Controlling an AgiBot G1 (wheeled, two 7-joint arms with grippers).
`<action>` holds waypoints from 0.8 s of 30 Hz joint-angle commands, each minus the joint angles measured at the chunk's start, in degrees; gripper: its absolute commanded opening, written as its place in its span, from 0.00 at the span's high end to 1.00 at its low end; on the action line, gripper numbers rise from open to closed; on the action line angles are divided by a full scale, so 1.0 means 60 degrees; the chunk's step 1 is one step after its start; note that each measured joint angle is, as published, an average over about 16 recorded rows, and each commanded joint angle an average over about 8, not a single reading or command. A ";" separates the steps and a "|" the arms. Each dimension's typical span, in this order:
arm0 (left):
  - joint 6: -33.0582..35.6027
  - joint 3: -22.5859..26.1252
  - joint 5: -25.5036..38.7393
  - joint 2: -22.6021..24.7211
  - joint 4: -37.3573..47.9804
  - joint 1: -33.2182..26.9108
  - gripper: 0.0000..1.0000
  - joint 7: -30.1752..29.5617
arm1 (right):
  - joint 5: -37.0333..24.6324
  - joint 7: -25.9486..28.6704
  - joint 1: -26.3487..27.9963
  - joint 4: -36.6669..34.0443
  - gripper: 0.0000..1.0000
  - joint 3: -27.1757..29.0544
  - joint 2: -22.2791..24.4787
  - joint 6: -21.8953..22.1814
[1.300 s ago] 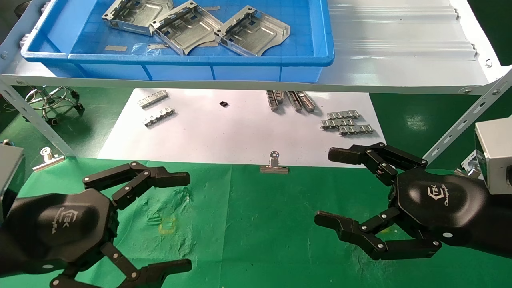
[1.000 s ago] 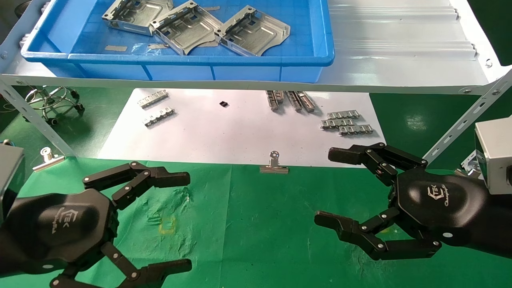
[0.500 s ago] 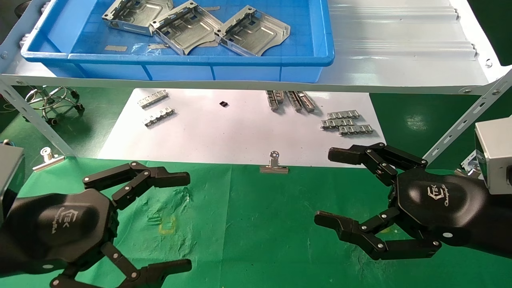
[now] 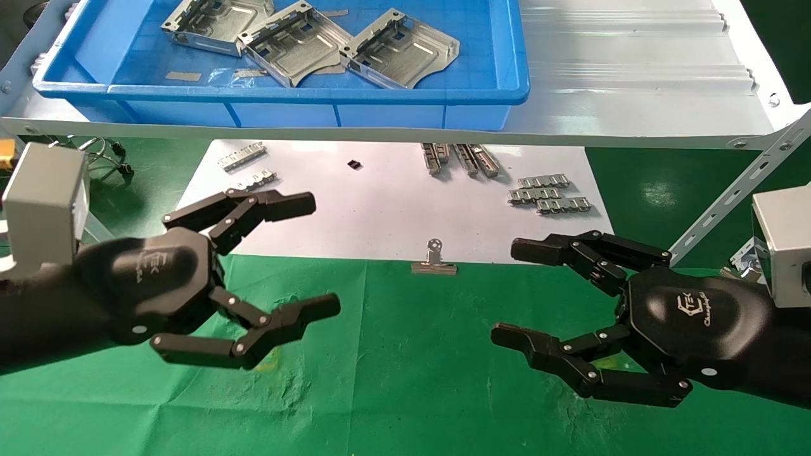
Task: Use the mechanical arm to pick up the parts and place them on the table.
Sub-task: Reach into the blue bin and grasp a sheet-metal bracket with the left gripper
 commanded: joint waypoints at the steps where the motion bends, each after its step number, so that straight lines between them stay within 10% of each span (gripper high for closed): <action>1: -0.0245 -0.0021 0.0032 0.0110 -0.0032 -0.0068 0.00 -0.0025 | 0.0000 0.0000 0.0000 0.0000 1.00 0.0000 0.0000 0.0000; 24: -0.2564 0.1511 0.3413 0.2582 0.4698 -0.4885 0.00 -0.0051 | 0.0000 0.0000 0.0000 0.0000 1.00 0.0000 0.0000 0.0000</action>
